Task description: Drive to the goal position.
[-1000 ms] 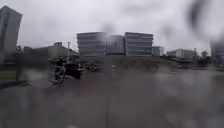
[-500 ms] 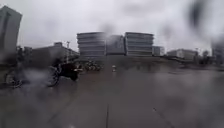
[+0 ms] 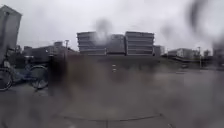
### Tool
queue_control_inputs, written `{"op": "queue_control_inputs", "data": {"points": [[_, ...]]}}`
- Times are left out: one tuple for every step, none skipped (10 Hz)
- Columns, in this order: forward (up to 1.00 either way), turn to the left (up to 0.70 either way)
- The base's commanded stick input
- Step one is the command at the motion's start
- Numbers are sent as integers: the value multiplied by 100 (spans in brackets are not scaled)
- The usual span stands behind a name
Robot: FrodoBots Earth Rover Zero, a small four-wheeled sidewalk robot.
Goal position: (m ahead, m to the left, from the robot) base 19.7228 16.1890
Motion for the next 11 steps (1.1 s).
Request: {"op": "queue_control_inputs", "data": {"points": [[100, 0], [100, 0], [100, 0], [100, 0], [100, 0], [100, 0], [100, 0], [100, -15], [100, -22], [100, -8], [100, 0]]}}
